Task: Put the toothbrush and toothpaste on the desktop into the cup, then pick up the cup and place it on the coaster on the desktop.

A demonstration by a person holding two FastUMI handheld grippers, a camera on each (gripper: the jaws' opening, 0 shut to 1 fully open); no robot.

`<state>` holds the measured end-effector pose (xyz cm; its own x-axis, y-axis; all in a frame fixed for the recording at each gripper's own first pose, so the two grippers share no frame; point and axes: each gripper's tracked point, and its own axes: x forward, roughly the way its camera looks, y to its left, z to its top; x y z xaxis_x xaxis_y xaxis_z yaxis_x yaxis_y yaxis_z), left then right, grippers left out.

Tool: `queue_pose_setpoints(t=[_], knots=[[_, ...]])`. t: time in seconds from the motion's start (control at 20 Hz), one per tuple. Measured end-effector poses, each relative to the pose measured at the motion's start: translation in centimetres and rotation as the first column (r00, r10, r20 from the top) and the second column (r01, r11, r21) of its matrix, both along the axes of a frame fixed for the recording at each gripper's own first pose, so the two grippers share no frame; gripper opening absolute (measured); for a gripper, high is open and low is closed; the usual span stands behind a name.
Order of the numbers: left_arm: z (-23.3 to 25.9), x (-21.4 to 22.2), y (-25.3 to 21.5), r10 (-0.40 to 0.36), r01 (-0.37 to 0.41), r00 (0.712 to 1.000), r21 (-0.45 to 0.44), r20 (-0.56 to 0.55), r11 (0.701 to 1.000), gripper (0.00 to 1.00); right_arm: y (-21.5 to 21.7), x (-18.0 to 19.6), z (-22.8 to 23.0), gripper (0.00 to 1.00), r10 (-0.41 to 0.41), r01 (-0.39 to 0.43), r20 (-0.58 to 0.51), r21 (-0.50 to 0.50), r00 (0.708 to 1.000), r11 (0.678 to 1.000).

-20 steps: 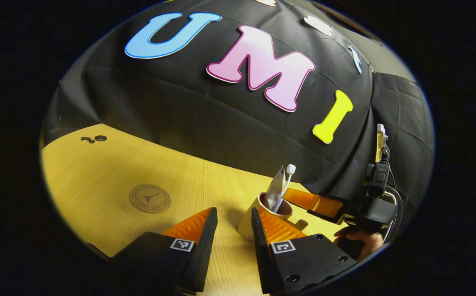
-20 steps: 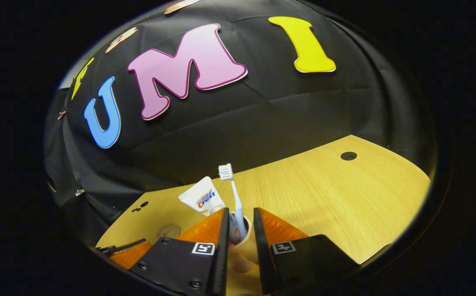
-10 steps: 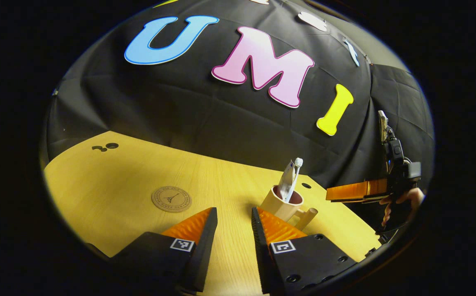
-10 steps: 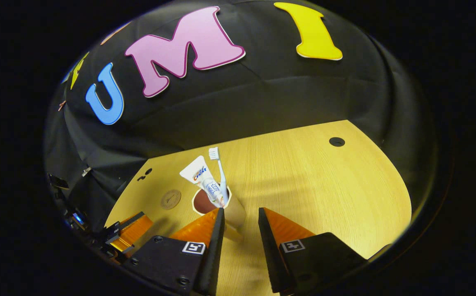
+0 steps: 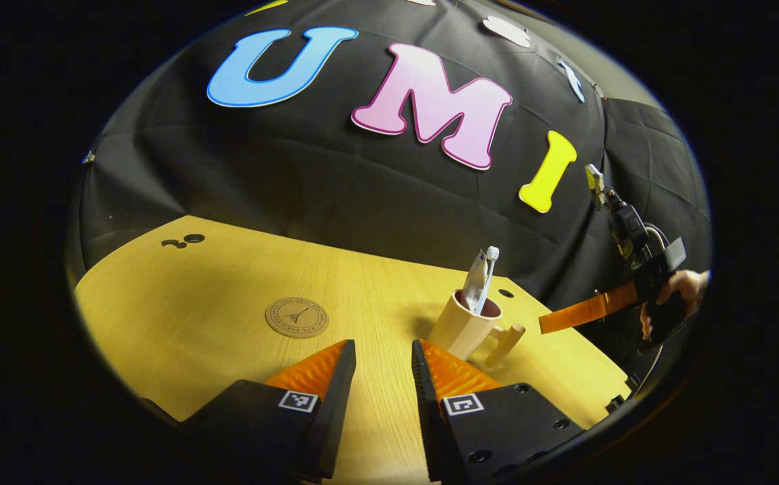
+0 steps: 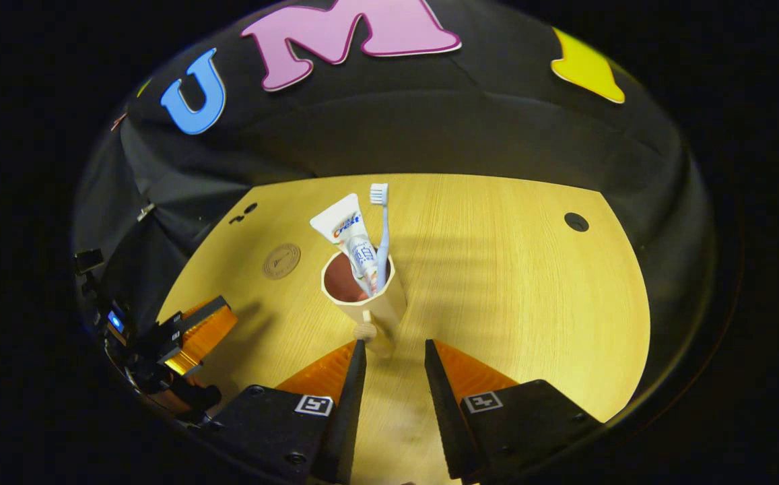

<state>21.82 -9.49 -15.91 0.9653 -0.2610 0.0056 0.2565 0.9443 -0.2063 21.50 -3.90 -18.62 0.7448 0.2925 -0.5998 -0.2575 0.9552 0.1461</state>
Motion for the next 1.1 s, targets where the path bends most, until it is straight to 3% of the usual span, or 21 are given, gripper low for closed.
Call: queue_pose_setpoints(t=[0.05, 0.1, 0.15, 0.2, 0.25, 0.3, 0.35, 0.4, 0.45, 0.5, 0.55, 0.7, 1.1], knots=[[-0.2, 0.0, 0.1, 0.001, -0.001, 1.000, 0.005, -0.002, 1.000, 0.53, 0.2, 0.0, -0.2, 0.55, 0.023, -0.023, -0.020, -0.021, 1.000, 1.000], [-0.3, 0.0, 0.2, 0.003, -0.003, 1.000, 0.008, -0.005, 1.000, 0.53, 0.5, 0.1, -0.6, 0.66, 0.044, -0.046, -0.044, -0.038, 0.998, 0.998], [-0.5, -0.1, 0.4, 0.006, -0.006, 1.000, 0.009, -0.007, 1.000, 0.53, 0.8, -0.1, -1.0, 0.48, 0.065, -0.069, -0.072, -0.048, 0.995, 0.996], [-0.7, -0.1, 0.6, 0.009, -0.008, 1.000, 0.008, -0.010, 1.000, 0.53, 1.1, 0.0, -1.3, 0.49, 0.082, -0.087, -0.098, -0.053, 0.992, 0.995], [-0.9, 0.0, 0.7, 0.011, -0.011, 1.000, 0.007, -0.014, 1.000, 0.63, 1.3, 0.1, -1.6, 0.59, 0.090, -0.097, -0.117, -0.057, 0.989, 0.994], [-1.0, -0.1, 0.8, 0.013, -0.013, 1.000, 0.008, -0.017, 1.000, 0.53, 1.5, 0.2, -2.0, 0.61, 0.095, -0.104, -0.130, -0.066, 0.987, 0.992], [-1.2, 0.0, 0.9, 0.016, -0.015, 1.000, 0.010, -0.020, 1.000, 0.53, 1.7, 0.4, -2.3, 0.62, 0.106, -0.118, -0.146, -0.075, 0.984, 0.990], [-1.4, -0.1, 1.1, 0.017, -0.017, 1.000, 0.014, -0.023, 1.000, 0.53, 2.0, 0.3, -2.6, 0.53, 0.120, -0.136, -0.165, -0.088, 0.979, 0.987], [-1.6, -0.1, 1.2, 0.020, -0.019, 0.999, 0.018, -0.027, 1.000, 0.53, 2.1, 0.4, -2.8, 0.62, 0.124, -0.143, -0.176, -0.101, 0.977, 0.984], [-1.7, -0.2, 1.3, 0.024, -0.024, 0.999, 0.025, -0.029, 0.999, 0.63, 2.5, 0.5, -3.2, 0.62, 0.130, -0.153, -0.190, -0.113, 0.973, 0.982], [-1.9, -0.3, 1.5, 0.029, -0.028, 0.999, 0.029, -0.033, 0.999, 0.53, 2.7, 0.8, -3.5, 0.64, 0.134, -0.162, -0.204, -0.125, 0.970, 0.979], [-2.1, -0.5, 1.8, 0.037, -0.036, 0.998, 0.021, -0.048, 0.999, 0.53, 2.8, 2.0, -4.7, 0.64, 0.126, -0.171, -0.233, -0.184, 0.964, 0.968], [-2.4, -1.6, 2.5, 0.041, -0.040, 0.997, 0.007, -0.063, 0.999, 0.53, 4.5, 3.9, -7.6, 0.63, 0.131, -0.200, -0.284, -0.227, 0.950, 0.953]])
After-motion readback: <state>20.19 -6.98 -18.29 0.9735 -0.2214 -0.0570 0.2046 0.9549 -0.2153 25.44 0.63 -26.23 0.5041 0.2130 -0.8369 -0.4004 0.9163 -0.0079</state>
